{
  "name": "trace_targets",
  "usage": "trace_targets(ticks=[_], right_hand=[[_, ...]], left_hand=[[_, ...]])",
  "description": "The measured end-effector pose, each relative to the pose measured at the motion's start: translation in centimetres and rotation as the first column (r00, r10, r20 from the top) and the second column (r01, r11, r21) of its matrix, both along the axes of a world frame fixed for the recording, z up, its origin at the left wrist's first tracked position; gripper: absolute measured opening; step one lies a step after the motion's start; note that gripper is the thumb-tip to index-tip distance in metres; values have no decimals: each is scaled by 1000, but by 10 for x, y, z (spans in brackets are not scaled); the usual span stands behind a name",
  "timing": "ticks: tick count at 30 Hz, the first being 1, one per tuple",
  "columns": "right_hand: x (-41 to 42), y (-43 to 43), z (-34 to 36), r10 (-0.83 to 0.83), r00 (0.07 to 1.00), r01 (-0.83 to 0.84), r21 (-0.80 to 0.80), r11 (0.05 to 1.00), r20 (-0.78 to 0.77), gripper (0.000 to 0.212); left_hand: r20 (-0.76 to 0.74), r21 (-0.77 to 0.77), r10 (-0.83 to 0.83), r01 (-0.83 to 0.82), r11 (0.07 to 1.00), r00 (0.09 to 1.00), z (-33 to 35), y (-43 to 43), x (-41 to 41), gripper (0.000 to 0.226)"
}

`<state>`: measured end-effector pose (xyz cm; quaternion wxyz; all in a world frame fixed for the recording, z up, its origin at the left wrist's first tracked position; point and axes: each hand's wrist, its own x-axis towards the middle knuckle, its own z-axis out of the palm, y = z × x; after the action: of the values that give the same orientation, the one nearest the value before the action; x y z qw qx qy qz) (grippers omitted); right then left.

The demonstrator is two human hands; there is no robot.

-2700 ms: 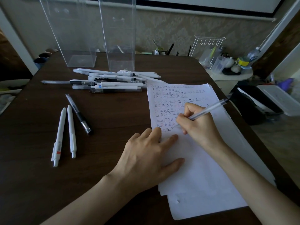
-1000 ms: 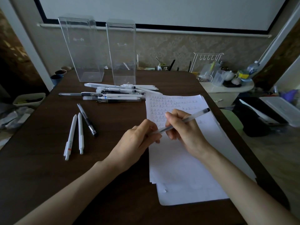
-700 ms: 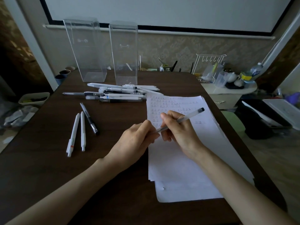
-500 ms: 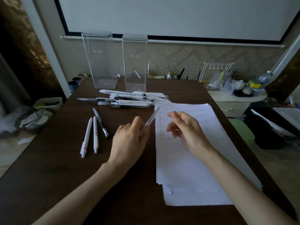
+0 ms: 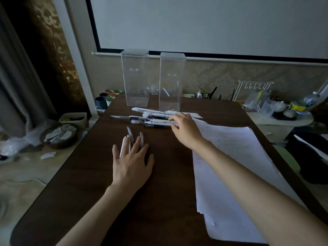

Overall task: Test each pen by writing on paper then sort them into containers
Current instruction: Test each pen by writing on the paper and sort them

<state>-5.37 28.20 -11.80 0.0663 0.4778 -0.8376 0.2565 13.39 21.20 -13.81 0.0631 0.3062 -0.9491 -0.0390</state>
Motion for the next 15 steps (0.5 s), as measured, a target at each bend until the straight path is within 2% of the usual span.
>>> trace_targets(ticks=[4, 7, 12, 15], right_hand=[[-8, -22, -6, 2, 997, 9, 157, 988, -72, 33], [-9, -29, -10, -27, 993, 49, 195, 980, -118, 27], [-3, -30, -9, 18, 993, -4, 122, 993, -117, 7], [4, -16, -1, 69, 990, -69, -1, 998, -124, 14]], left_hand=[[-91, 41, 61, -57, 998, 994, -3, -11, 8, 45], [-166, 135, 83, -60, 989, 983, -4, -24, 14, 43], [-243, 201, 74, -25, 979, 967, 1, -34, 14, 41], [-237, 134, 41, -10, 991, 971, 4, -34, 13, 41]])
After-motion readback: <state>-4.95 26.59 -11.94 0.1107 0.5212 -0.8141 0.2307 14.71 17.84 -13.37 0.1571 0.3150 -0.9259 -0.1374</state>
